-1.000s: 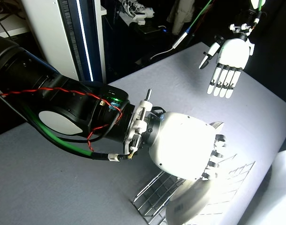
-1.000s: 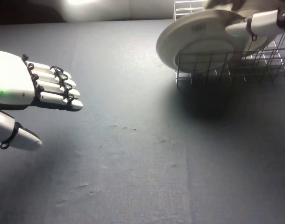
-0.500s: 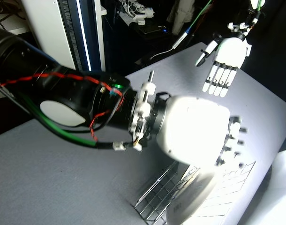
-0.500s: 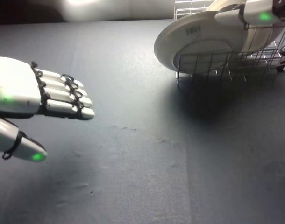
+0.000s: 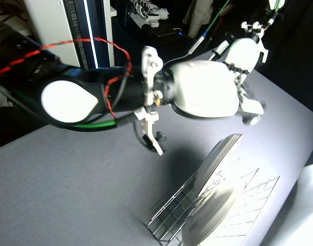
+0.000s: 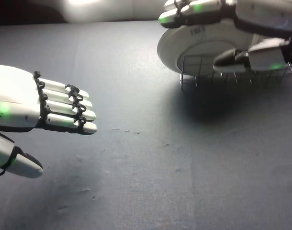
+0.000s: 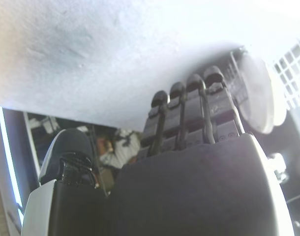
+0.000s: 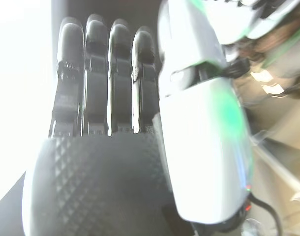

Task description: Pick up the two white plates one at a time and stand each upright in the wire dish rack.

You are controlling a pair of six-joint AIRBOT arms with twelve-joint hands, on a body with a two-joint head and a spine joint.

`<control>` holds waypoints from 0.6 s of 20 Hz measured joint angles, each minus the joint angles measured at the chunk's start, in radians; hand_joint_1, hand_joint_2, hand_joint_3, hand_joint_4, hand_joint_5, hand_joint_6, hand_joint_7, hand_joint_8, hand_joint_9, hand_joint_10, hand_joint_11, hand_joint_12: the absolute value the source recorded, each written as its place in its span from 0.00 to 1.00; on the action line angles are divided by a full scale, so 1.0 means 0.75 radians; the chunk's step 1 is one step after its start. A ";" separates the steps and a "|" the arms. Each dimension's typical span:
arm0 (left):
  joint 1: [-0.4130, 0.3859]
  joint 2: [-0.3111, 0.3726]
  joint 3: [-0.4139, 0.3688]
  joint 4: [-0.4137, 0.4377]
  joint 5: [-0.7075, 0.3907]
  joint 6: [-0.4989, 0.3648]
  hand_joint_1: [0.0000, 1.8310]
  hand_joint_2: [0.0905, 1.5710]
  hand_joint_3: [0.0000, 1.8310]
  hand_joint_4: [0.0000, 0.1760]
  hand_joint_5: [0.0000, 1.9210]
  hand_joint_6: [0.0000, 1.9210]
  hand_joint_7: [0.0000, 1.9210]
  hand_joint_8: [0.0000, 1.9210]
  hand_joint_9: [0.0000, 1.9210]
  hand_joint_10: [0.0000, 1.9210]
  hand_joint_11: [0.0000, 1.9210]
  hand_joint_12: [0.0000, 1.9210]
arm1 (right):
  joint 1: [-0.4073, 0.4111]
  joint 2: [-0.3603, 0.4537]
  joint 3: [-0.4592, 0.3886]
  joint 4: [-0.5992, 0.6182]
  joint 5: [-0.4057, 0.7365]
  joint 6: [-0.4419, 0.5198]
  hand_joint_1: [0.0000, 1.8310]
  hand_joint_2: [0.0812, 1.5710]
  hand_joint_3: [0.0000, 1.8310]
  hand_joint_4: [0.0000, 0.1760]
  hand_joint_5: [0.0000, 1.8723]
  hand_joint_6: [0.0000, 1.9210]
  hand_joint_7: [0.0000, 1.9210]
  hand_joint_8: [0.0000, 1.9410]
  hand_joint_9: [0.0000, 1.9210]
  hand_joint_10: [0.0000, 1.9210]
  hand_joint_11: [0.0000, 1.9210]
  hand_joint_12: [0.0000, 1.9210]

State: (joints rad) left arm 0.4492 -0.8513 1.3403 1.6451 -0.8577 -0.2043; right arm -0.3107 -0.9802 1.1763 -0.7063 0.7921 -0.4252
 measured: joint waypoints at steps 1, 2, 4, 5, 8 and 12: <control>0.012 0.000 0.008 -0.008 -0.002 0.002 0.00 0.84 0.00 0.00 0.24 0.00 0.29 0.00 0.27 0.03 0.10 0.34 | 0.004 0.007 0.000 -0.081 0.042 0.000 0.34 0.70 0.00 0.00 0.33 0.04 0.31 0.13 0.25 0.27 0.09 0.70; 0.025 0.002 0.009 -0.011 0.004 0.002 0.02 0.84 0.00 0.00 0.22 0.49 0.30 0.42 0.29 0.48 0.16 0.70 | 0.005 0.007 0.000 -0.136 0.082 0.001 0.31 0.70 0.00 0.00 0.23 0.59 0.23 0.67 0.22 0.73 0.14 0.94; 0.040 0.002 0.021 0.011 -0.012 0.006 0.05 0.86 0.00 0.00 0.25 0.93 0.29 0.97 0.27 0.98 0.21 0.99 | 0.004 0.012 0.000 -0.235 0.147 -0.020 0.30 0.71 0.00 0.00 0.28 0.98 0.27 0.99 0.31 0.99 0.36 1.00; 0.040 0.005 0.028 0.013 -0.018 0.012 0.08 0.86 0.00 0.00 0.36 0.94 0.36 0.99 0.34 1.00 0.27 1.00 | 0.004 0.014 0.000 -0.285 0.194 -0.030 0.29 0.73 0.00 0.00 0.34 1.00 0.32 1.00 0.34 1.00 0.41 1.00; 0.034 0.010 0.030 -0.012 -0.018 0.017 0.26 0.90 0.01 0.13 0.88 1.00 0.90 1.00 0.91 1.00 0.91 1.00 | 0.004 0.033 -0.004 -0.362 0.283 -0.043 0.28 0.89 0.02 0.00 0.67 1.00 0.73 1.00 0.75 1.00 0.79 1.00; 0.018 0.021 0.002 -0.004 -0.020 0.017 0.47 0.96 0.01 1.00 0.84 1.00 0.88 1.00 0.93 1.00 0.98 1.00 | -0.006 0.059 -0.022 -0.410 0.334 -0.068 0.43 0.98 0.00 0.44 0.77 1.00 0.84 1.00 0.88 1.00 0.90 1.00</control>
